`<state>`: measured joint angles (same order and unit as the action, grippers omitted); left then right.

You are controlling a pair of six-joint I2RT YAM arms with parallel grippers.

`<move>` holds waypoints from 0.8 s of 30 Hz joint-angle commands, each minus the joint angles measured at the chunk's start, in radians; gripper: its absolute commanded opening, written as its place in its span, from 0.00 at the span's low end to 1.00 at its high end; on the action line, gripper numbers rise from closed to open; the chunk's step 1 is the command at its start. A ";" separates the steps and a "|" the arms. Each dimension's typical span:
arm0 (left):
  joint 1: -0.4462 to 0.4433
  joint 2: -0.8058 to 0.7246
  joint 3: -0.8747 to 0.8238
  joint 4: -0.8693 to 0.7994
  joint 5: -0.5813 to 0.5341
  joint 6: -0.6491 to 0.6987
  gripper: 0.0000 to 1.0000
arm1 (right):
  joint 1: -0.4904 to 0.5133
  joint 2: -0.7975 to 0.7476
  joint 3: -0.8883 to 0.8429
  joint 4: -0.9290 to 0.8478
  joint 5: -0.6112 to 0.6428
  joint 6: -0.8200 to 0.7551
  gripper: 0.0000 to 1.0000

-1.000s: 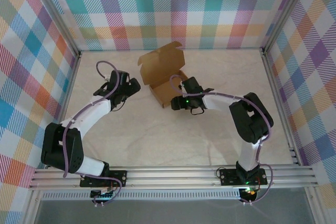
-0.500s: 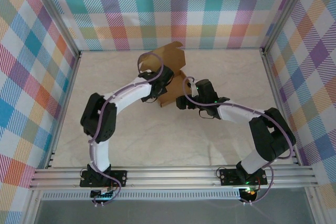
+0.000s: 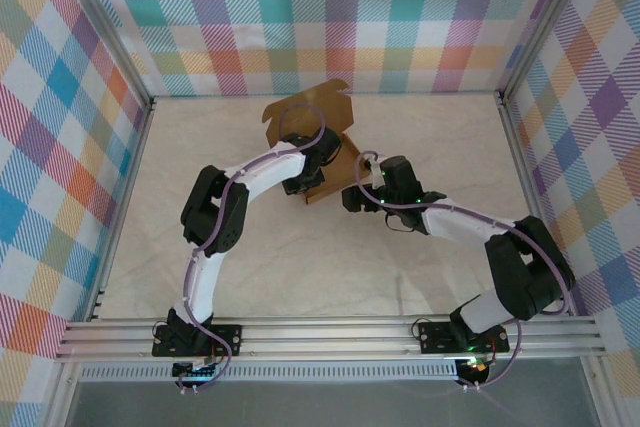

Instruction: Fold the paper box

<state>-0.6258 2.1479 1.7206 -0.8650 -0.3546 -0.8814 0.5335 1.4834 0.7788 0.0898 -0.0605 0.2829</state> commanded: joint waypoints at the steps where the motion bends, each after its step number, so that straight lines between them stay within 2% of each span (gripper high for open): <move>1: 0.006 0.003 0.008 -0.037 0.018 0.008 0.36 | -0.009 -0.034 -0.012 0.022 0.018 -0.016 0.85; 6: 0.008 -0.017 -0.024 -0.019 0.034 0.061 0.22 | -0.016 -0.053 -0.005 0.001 0.041 -0.020 0.85; 8: 0.008 -0.033 -0.051 -0.008 0.035 0.088 0.20 | -0.020 -0.068 -0.003 -0.008 0.052 -0.021 0.85; 9: 0.008 -0.043 -0.071 0.004 0.038 0.106 0.16 | -0.022 -0.080 -0.002 -0.014 0.057 -0.024 0.85; 13: 0.012 -0.082 -0.128 0.027 0.033 0.169 0.08 | -0.036 -0.123 0.001 -0.034 0.064 -0.019 0.85; 24: 0.014 -0.209 -0.319 0.178 0.137 0.377 0.08 | -0.130 -0.202 -0.004 -0.047 0.015 0.019 0.84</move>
<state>-0.6189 1.9823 1.4384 -0.7197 -0.2573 -0.5900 0.4210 1.3045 0.7784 0.0582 -0.0162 0.2947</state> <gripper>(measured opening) 0.085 0.846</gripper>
